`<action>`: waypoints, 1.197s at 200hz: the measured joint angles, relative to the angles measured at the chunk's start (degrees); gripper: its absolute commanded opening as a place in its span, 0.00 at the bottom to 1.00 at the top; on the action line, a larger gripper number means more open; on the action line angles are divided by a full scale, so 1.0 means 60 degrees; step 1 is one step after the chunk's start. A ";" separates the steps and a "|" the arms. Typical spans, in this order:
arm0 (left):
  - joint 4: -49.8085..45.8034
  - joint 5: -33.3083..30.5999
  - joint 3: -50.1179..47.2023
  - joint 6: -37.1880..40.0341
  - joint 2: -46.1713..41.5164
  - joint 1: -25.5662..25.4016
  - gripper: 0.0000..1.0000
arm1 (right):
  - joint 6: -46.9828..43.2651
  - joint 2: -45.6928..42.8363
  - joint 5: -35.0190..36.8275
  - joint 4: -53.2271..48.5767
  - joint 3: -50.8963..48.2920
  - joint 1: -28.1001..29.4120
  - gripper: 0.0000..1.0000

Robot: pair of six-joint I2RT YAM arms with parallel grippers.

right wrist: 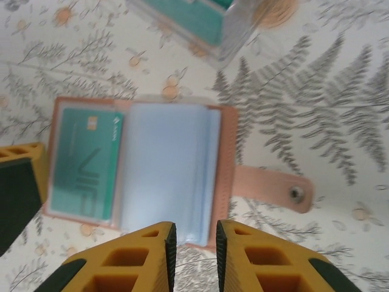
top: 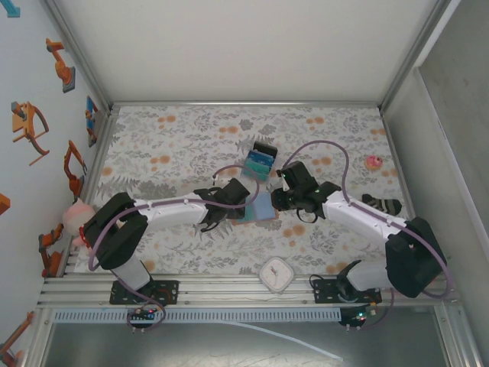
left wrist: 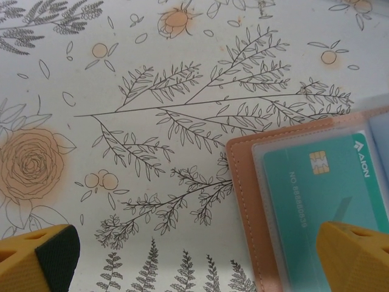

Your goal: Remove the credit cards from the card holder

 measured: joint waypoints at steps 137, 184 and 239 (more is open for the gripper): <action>0.0404 0.0255 -0.0572 -0.0157 0.0321 0.0211 1.00 | 0.1038 0.2390 -0.3177 0.1220 0.0936 0.0004 0.23; 0.0415 0.0259 -0.0590 -0.0255 0.0331 0.0211 1.00 | 0.1446 0.3147 -0.3814 0.1548 0.1049 0.0004 0.19; 0.0506 0.0259 -0.0645 -0.0339 0.0331 0.0211 1.00 | 0.1566 0.3694 -0.3832 0.1523 0.1348 0.0004 0.17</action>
